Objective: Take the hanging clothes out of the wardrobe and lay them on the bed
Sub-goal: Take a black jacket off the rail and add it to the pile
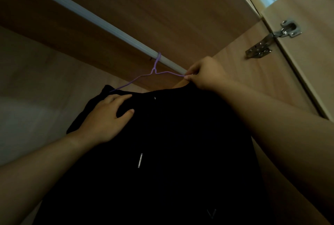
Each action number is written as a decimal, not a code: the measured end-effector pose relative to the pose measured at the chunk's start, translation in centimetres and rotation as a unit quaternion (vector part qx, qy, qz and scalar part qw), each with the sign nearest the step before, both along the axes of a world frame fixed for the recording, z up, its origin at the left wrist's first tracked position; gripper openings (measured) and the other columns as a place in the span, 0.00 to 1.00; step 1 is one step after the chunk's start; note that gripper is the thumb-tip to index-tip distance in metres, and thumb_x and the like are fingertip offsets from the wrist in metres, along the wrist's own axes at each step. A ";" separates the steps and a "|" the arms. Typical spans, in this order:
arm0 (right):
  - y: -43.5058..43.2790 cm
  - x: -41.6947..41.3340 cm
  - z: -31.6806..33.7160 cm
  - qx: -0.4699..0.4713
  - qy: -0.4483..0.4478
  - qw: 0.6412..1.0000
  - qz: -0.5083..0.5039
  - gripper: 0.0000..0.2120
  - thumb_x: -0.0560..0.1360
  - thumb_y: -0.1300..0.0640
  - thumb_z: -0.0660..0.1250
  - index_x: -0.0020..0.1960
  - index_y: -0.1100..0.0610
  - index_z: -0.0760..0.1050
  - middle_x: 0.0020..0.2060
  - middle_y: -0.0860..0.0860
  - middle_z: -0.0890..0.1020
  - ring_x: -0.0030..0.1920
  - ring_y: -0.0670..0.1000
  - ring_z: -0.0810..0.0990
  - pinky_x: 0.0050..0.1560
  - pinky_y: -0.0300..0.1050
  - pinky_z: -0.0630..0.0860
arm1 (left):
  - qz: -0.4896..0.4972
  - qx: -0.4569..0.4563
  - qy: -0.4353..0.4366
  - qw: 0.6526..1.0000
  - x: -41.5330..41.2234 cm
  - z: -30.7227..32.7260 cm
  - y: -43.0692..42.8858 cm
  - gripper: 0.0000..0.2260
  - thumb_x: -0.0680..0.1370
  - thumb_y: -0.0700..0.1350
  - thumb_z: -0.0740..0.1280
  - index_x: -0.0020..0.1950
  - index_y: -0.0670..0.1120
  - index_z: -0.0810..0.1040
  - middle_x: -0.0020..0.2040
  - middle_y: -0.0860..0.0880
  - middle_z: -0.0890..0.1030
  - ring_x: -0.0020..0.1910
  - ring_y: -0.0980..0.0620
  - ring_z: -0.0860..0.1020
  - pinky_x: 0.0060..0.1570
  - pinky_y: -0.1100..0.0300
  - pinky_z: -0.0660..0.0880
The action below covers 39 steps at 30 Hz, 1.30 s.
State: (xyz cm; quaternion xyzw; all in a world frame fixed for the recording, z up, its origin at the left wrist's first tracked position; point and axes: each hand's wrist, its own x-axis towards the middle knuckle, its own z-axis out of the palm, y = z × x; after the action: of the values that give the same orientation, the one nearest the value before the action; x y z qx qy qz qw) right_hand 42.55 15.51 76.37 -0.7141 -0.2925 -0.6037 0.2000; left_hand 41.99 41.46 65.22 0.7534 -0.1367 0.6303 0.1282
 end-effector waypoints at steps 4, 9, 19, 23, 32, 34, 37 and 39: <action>-0.1 0.5 0.9 0.038 0.008 0.999 0.013 0.03 0.74 0.56 0.69 0.47 0.52 0.81 0.41 0.50 0.79 0.42 0.45 0.75 0.41 0.38 0.67 | 0.012 0.026 0.016 0.999 -0.4 0.4 0.1 0.24 0.78 0.57 0.60 0.73 0.53 0.64 0.72 0.49 0.65 0.71 0.49 0.63 0.64 0.59 0.60; -1.1 -0.5 2.0 0.081 -0.021 0.996 0.019 0.02 0.74 0.57 0.70 0.46 0.51 0.81 0.40 0.50 0.78 0.43 0.46 0.74 0.43 0.38 0.67 | 0.021 0.048 0.037 0.998 -1.6 2.6 0.0 0.27 0.77 0.61 0.58 0.74 0.56 0.61 0.74 0.51 0.62 0.73 0.50 0.59 0.68 0.56 0.57; -2.7 0.3 -4.3 0.091 -0.004 0.990 0.106 0.04 0.75 0.56 0.68 0.47 0.50 0.81 0.36 0.48 0.78 0.40 0.47 0.75 0.40 0.40 0.69 | 0.037 0.072 -0.060 0.995 -4.8 -0.6 -1.5 0.26 0.73 0.62 0.56 0.70 0.56 0.66 0.69 0.52 0.66 0.69 0.49 0.63 0.61 0.60 0.59; -2.8 0.8 -12.4 0.062 -0.017 0.975 0.211 0.05 0.73 0.61 0.70 0.48 0.56 0.82 0.38 0.49 0.81 0.39 0.43 0.76 0.40 0.29 0.70 | 0.149 0.062 -0.072 0.984 -5.8 -5.6 -0.5 0.35 0.68 0.71 0.51 0.72 0.59 0.62 0.73 0.46 0.60 0.71 0.44 0.57 0.66 0.47 0.58; -3.8 1.2 -30.4 0.034 0.126 0.909 0.396 0.15 0.73 0.67 0.68 0.41 0.46 0.79 0.35 0.34 0.82 0.38 0.35 0.78 0.42 0.25 0.70 | 0.292 0.108 0.069 0.948 -12.2 -20.8 -1.4 0.39 0.67 0.76 0.49 0.70 0.54 0.63 0.51 0.47 0.79 0.48 0.44 0.78 0.44 0.52 0.69; -3.9 0.3 -34.3 0.009 0.155 0.902 0.404 0.15 0.73 0.68 0.68 0.42 0.47 0.79 0.36 0.33 0.81 0.38 0.35 0.78 0.42 0.25 0.69 | 0.252 0.094 0.107 0.957 -14.0 -24.8 -2.0 0.37 0.66 0.74 0.54 0.69 0.54 0.66 0.54 0.47 0.80 0.47 0.45 0.80 0.38 0.57 0.67; -4.0 -0.9 -40.5 -0.042 0.175 0.899 0.398 0.14 0.74 0.65 0.67 0.49 0.47 0.79 0.42 0.37 0.81 0.42 0.38 0.77 0.45 0.26 0.69 | 0.190 0.030 0.127 0.973 -16.5 -31.9 -2.7 0.28 0.69 0.68 0.56 0.65 0.57 0.70 0.55 0.49 0.81 0.48 0.46 0.81 0.40 0.59 0.72; -4.4 -1.8 -44.7 -0.074 0.195 0.896 0.392 0.12 0.74 0.60 0.65 0.54 0.48 0.79 0.46 0.40 0.81 0.46 0.38 0.78 0.49 0.28 0.69 | 0.168 -0.019 0.125 0.978 -17.9 -36.0 -3.4 0.21 0.72 0.64 0.56 0.61 0.59 0.72 0.52 0.51 0.83 0.47 0.49 0.82 0.41 0.60 0.75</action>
State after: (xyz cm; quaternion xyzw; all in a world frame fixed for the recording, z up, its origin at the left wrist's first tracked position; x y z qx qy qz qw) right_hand 40.74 11.07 31.63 -0.6580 -0.5477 -0.3015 0.4198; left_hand 24.12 38.07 29.24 0.8356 0.0213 0.5466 0.0509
